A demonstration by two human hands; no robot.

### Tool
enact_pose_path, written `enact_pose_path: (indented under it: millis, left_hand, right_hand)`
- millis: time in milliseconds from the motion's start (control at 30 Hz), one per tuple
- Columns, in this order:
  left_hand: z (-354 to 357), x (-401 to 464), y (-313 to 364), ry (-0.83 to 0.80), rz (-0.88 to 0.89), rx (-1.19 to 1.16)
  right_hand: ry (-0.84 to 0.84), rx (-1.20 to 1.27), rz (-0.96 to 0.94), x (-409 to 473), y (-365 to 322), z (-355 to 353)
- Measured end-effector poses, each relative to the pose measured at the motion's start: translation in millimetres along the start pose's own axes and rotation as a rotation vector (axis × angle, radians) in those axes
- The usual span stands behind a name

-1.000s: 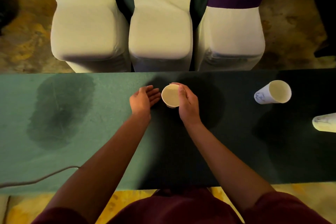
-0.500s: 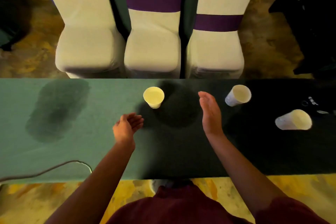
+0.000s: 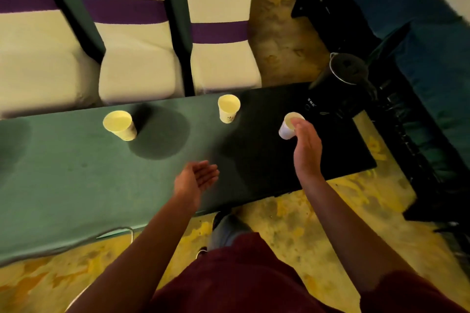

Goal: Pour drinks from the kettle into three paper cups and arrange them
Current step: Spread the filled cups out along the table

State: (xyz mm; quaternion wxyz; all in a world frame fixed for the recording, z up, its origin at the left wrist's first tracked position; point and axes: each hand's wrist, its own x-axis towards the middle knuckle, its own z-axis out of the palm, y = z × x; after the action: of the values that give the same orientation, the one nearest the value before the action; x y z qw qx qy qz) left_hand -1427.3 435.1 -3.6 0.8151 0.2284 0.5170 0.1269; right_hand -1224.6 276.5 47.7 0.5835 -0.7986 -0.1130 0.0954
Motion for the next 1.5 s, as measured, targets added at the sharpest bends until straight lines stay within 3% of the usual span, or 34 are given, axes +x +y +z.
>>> enact_pose_path:
  millis: [133,300,533,733,1033,1167,1500]
  left_hand:
    - [48.3,6.7,-16.3,-0.049,-0.094,0.210]
    - [118.3,54.1,-36.8,-0.007,-0.125,0.392]
    - [209.1,117.2,-60.4,0.119,-0.107,0.406]
    - [233.0,132.4,-75.1,0.184,-0.104,0.368]
    - [246.3,147.8,-79.2,0.239,-0.068,0.396]
    - [266.6,143.9,-85.1,0.187,-0.037,0.305]
    - [307.3,120.2,-88.5,0.024,-0.079,-0.313]
  right_hand:
    - [0.078,-0.009,0.027,41.2,16.7,-27.0]
    - [-0.010,-0.090,0.055,104.8,60.3,-34.5]
    - [-0.266,-0.086,0.119,154.0,115.5,-26.2]
    - [-0.398,-0.004,0.196,163.1,136.3,-16.7]
    - [-0.458,-0.012,0.187,168.2,135.8,-20.8]
    - [-0.416,-0.003,0.185,172.8,121.6,-26.5]
    - [-0.445,0.096,0.140,171.6,66.1,-44.1]
